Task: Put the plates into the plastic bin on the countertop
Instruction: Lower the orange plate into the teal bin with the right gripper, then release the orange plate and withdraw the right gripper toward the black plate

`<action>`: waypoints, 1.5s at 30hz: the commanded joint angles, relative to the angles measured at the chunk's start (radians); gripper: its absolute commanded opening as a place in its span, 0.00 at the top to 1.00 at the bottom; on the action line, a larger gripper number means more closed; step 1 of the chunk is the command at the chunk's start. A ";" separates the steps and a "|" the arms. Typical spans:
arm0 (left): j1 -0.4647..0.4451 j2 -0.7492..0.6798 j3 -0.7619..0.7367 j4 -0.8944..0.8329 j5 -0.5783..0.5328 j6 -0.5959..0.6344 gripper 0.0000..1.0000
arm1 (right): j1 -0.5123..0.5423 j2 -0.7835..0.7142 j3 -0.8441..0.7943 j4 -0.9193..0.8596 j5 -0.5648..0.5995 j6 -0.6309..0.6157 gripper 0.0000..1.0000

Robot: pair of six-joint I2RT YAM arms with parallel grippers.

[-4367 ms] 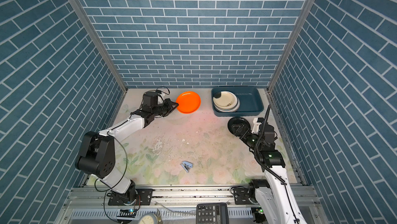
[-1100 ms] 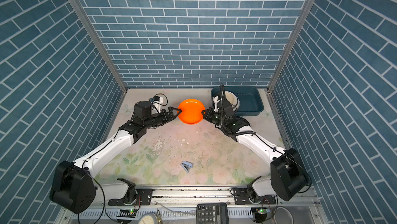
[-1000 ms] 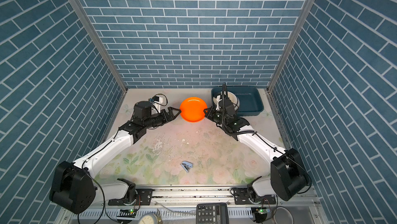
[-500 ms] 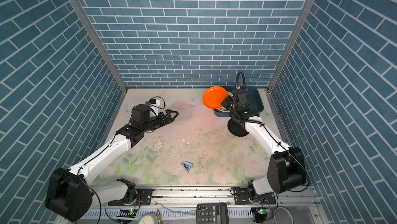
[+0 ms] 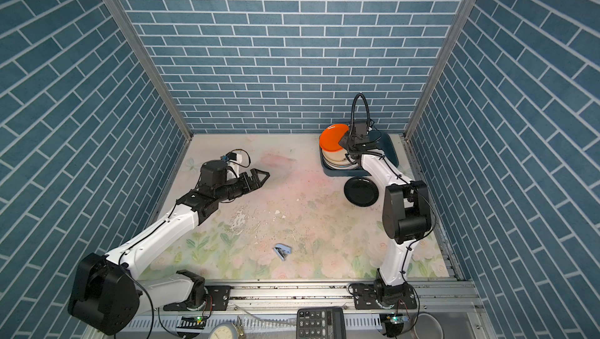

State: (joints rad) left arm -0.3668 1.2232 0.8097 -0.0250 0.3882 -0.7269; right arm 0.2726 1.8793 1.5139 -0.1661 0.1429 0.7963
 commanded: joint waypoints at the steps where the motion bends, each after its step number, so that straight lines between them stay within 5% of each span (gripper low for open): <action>1: -0.011 -0.002 -0.022 0.004 -0.003 0.007 0.00 | -0.009 0.040 0.053 0.026 0.055 0.020 1.00; 5: -0.024 0.002 -0.023 -0.005 -0.017 0.015 0.01 | -0.015 0.087 0.084 0.000 0.043 0.038 1.00; 9: -0.033 0.011 -0.022 -0.006 -0.017 0.024 0.00 | -0.034 0.137 0.111 -0.005 -0.039 0.071 0.84; 14: -0.034 0.007 -0.018 -0.033 -0.022 0.031 0.00 | -0.051 0.164 0.118 -0.006 -0.068 0.093 0.81; 21: -0.034 0.006 -0.008 -0.056 -0.003 0.027 0.00 | -0.057 0.155 0.183 -0.109 -0.084 0.042 0.29; 29: -0.034 -0.030 0.032 -0.153 0.017 0.023 0.01 | -0.059 -0.037 0.073 -0.214 -0.116 -0.044 0.25; 40: -0.033 -0.135 0.069 -0.323 -0.023 0.086 0.00 | -0.064 -0.628 -0.470 -0.170 -0.146 -0.016 0.26; 45: -0.032 -0.176 0.019 -0.288 -0.028 0.023 0.00 | -0.072 -0.841 -0.693 -0.170 -0.159 0.037 0.25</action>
State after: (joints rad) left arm -0.3962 1.0813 0.8547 -0.3016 0.3763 -0.6811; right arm 0.2070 1.1046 0.9070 -0.3244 -0.0013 0.7891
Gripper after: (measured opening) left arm 0.995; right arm 0.745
